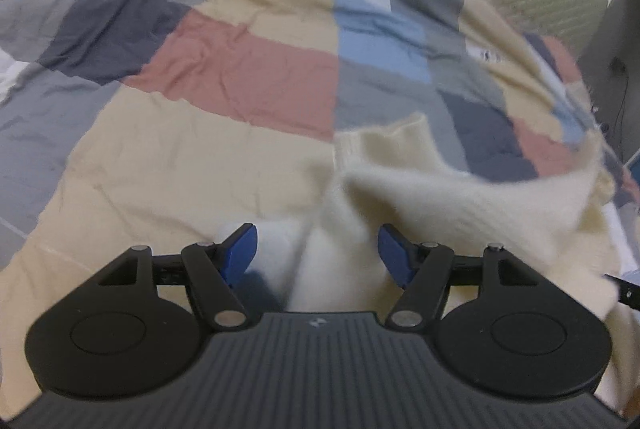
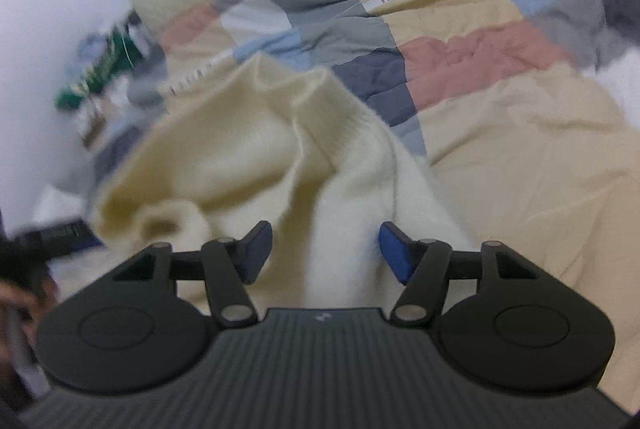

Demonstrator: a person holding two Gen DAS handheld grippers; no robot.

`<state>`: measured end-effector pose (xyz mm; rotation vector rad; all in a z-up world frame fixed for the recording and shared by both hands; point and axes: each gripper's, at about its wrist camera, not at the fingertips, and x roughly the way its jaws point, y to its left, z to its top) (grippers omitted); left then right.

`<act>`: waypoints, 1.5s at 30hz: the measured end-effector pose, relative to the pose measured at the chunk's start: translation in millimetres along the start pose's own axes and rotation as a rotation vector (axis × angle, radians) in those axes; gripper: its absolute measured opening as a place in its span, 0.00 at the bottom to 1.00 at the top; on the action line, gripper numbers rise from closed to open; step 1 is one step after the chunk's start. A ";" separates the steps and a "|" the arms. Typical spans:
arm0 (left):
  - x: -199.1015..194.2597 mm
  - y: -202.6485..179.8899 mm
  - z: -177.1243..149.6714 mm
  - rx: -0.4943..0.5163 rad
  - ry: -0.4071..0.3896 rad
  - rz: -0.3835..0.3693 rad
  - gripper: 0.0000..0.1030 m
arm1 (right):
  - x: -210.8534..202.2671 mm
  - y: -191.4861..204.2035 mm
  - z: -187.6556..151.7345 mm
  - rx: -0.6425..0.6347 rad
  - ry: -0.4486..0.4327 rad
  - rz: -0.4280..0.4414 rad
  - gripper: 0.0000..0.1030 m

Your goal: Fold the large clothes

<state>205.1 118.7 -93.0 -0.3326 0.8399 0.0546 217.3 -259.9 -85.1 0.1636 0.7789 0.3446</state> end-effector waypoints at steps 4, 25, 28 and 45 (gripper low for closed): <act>16.0 -7.2 -2.1 0.033 0.021 -0.008 0.69 | 20.7 7.5 -4.3 -0.125 0.000 -0.109 0.51; -33.2 22.7 7.3 -0.175 -0.150 -0.016 0.11 | -22.2 -72.7 23.4 0.172 -0.219 -0.187 0.10; -20.3 17.3 6.4 -0.119 -0.131 0.049 0.11 | 3.8 -81.2 14.9 0.172 -0.137 -0.223 0.10; -28.4 -17.7 7.8 0.075 -0.186 0.056 0.50 | -9.5 -74.1 23.2 0.171 -0.168 -0.149 0.55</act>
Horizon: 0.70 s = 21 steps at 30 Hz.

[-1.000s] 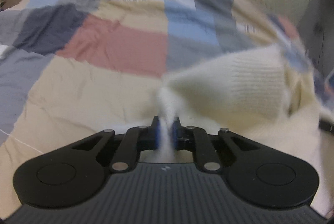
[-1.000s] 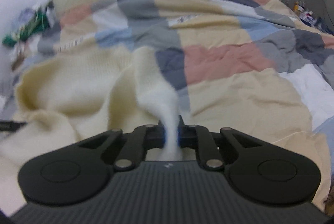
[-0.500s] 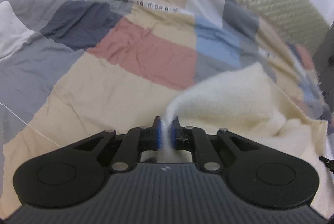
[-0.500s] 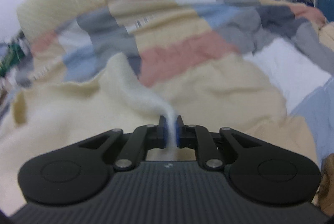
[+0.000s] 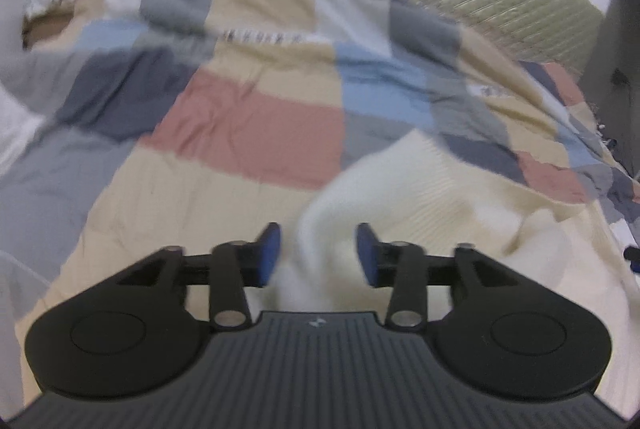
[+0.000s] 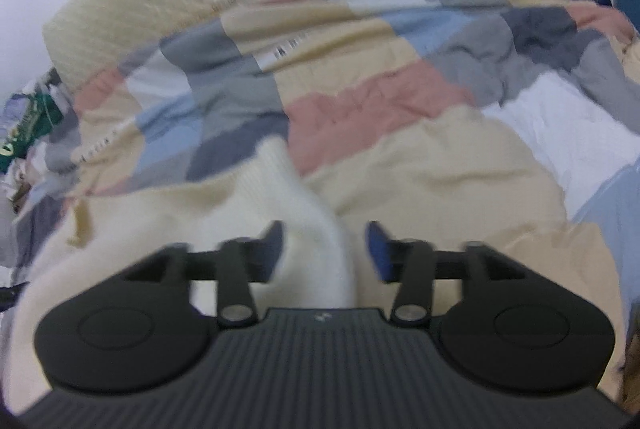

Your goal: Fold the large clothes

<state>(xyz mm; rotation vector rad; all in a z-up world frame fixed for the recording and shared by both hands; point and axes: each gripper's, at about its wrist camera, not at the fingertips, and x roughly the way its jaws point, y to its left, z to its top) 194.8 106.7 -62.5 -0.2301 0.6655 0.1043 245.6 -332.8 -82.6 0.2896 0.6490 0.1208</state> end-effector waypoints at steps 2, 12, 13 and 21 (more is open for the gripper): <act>-6.6 -10.7 3.0 0.060 -0.041 -0.017 0.51 | -3.6 2.8 6.7 -0.008 -0.017 0.031 0.55; 54.7 -22.8 6.1 0.167 0.027 0.017 0.55 | 45.2 27.2 2.9 -0.121 0.125 0.118 0.53; 62.7 -20.6 5.4 0.148 0.044 0.014 0.55 | 54.0 27.7 -0.6 -0.138 0.149 0.100 0.52; 82.0 -15.1 -1.2 0.110 0.093 -0.013 0.10 | 65.0 31.7 -8.5 -0.172 0.170 0.089 0.30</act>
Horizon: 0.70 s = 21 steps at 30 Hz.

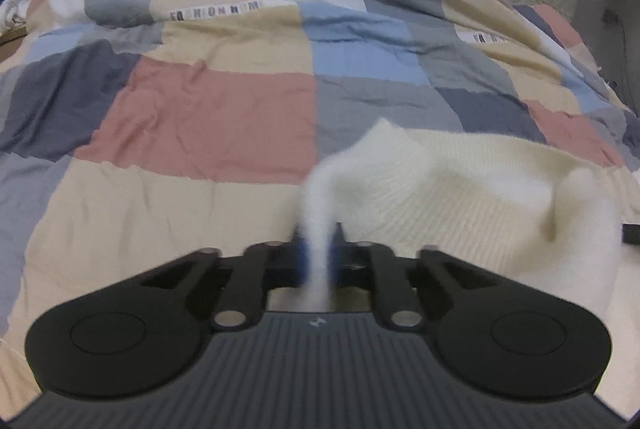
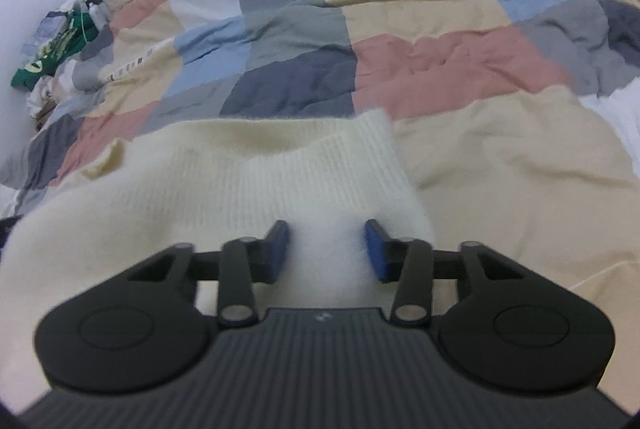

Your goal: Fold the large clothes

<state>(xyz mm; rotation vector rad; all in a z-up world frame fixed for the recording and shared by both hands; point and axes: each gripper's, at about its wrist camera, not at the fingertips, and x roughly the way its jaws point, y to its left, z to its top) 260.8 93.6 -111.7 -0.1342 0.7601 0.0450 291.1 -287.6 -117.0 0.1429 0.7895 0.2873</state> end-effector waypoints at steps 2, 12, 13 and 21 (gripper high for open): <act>-7.7 8.5 3.6 -0.059 -0.019 -0.016 0.08 | -6.9 -1.8 3.6 0.008 -0.030 0.002 0.16; -66.4 59.9 24.8 -0.361 -0.218 -0.161 0.07 | -63.8 -0.8 32.3 0.006 -0.265 0.010 0.08; -68.4 63.9 25.8 -0.377 -0.225 -0.162 0.07 | -65.9 -2.8 34.2 0.013 -0.281 0.000 0.08; -35.5 70.1 19.1 -0.384 -0.137 -0.084 0.07 | -15.3 -16.2 18.2 0.032 -0.160 -0.074 0.08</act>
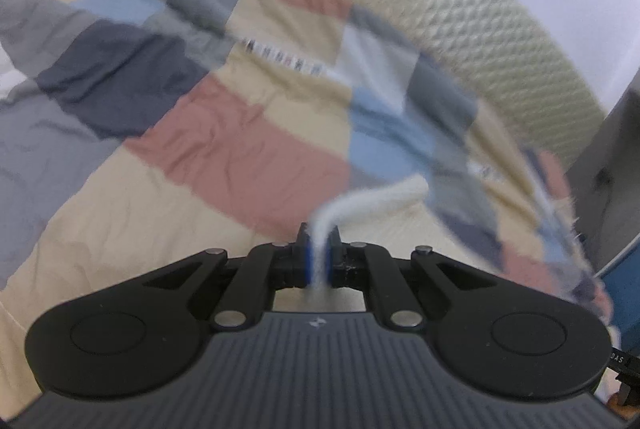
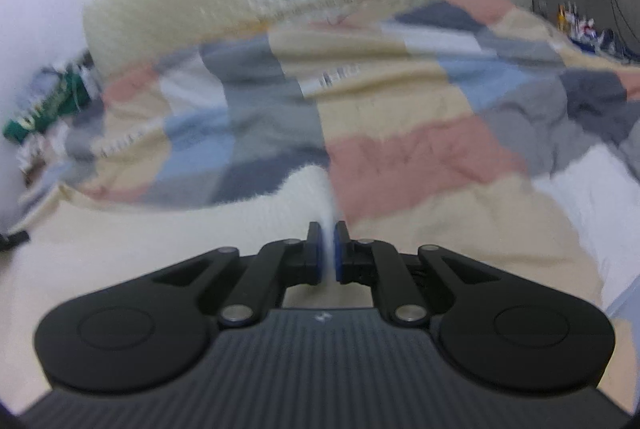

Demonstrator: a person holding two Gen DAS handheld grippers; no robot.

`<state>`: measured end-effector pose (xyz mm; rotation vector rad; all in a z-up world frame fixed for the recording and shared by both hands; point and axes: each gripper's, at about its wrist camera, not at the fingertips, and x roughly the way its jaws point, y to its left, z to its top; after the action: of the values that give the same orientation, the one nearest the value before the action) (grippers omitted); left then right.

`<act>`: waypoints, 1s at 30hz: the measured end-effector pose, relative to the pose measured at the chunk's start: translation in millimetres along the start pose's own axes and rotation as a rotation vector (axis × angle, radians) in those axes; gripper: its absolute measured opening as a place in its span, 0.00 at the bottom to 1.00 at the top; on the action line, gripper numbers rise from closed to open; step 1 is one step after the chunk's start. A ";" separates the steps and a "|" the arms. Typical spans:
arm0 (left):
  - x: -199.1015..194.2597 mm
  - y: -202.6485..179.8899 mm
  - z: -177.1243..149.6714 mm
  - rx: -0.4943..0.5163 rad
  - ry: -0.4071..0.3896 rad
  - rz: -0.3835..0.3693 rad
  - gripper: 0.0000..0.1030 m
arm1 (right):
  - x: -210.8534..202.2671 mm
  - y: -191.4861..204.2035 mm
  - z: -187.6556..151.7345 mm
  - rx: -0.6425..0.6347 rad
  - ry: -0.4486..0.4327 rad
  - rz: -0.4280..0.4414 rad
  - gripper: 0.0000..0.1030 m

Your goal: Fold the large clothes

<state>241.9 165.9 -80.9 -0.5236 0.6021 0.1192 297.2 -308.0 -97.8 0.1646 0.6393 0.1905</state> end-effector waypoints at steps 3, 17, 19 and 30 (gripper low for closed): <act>21.3 2.3 -8.8 0.033 0.064 0.050 0.07 | 18.3 -2.5 -15.6 0.002 0.067 -0.013 0.08; -26.8 -14.6 -15.2 0.088 0.000 0.057 0.18 | -31.7 3.2 -16.9 0.106 0.001 0.064 0.18; -49.6 -24.6 -18.2 0.120 -0.023 0.032 0.18 | -48.5 8.1 -18.1 0.109 -0.010 0.076 0.18; -143.3 -72.0 -90.6 0.231 0.004 -0.104 0.18 | -144.8 45.8 -57.5 0.165 -0.021 0.218 0.18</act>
<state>96.5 64.3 -31.4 -0.3299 0.5831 -0.0498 142.8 -291.1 -50.3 0.3955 0.6162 0.3456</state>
